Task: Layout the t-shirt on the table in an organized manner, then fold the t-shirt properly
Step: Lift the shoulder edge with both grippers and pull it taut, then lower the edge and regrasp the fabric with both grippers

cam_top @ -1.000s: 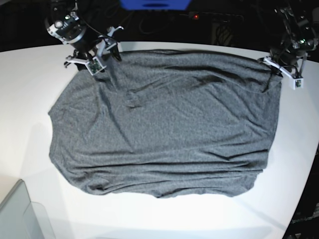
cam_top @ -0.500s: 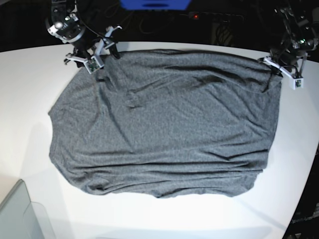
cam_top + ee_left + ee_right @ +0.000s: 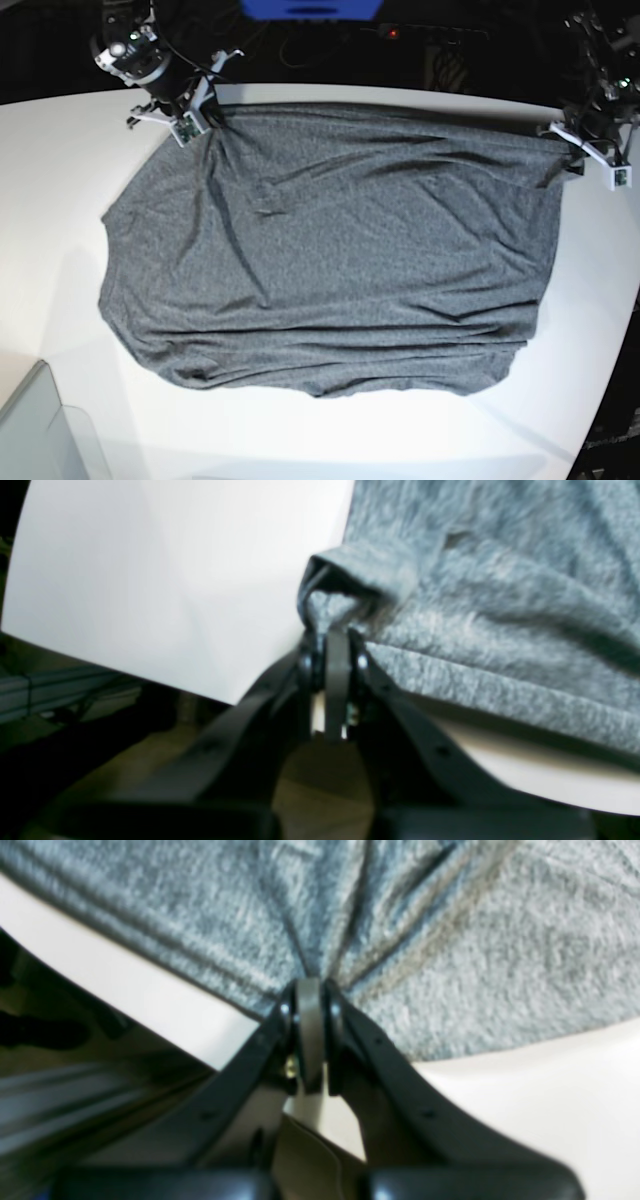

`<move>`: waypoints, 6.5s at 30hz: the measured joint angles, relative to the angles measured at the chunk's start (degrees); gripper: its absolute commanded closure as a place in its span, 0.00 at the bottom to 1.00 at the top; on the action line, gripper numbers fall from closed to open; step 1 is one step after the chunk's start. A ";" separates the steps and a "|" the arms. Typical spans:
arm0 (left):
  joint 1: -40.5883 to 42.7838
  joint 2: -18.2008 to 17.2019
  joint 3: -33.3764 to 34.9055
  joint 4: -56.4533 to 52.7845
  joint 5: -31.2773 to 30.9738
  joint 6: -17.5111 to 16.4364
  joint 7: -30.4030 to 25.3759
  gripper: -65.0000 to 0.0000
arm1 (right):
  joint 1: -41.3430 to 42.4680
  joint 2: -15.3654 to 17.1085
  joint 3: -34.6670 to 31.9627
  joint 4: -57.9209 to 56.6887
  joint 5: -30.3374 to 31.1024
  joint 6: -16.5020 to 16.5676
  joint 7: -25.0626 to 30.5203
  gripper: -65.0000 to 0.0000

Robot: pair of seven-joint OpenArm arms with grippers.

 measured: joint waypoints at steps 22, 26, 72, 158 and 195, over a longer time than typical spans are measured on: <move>-6.75 -0.17 -0.02 2.25 0.50 -0.07 0.00 1.00 | 7.48 -0.15 -0.11 7.45 0.24 0.02 -0.07 1.00; -8.61 -0.17 -0.02 1.92 0.63 -0.09 0.42 1.00 | 9.55 -0.17 -0.28 6.97 0.17 0.11 -0.33 1.00; -19.52 -0.31 7.06 -12.11 11.13 0.26 1.66 0.55 | 27.23 -0.15 -0.11 -13.73 -0.04 0.04 -0.31 0.71; -12.11 6.95 -1.68 -5.68 10.86 0.04 -0.02 0.94 | 22.38 0.48 0.04 -13.38 0.00 0.04 -0.07 0.56; -13.64 11.23 -6.40 -8.66 10.49 0.04 -6.27 0.34 | 17.25 -3.61 7.76 -2.84 -0.04 0.07 -0.13 0.36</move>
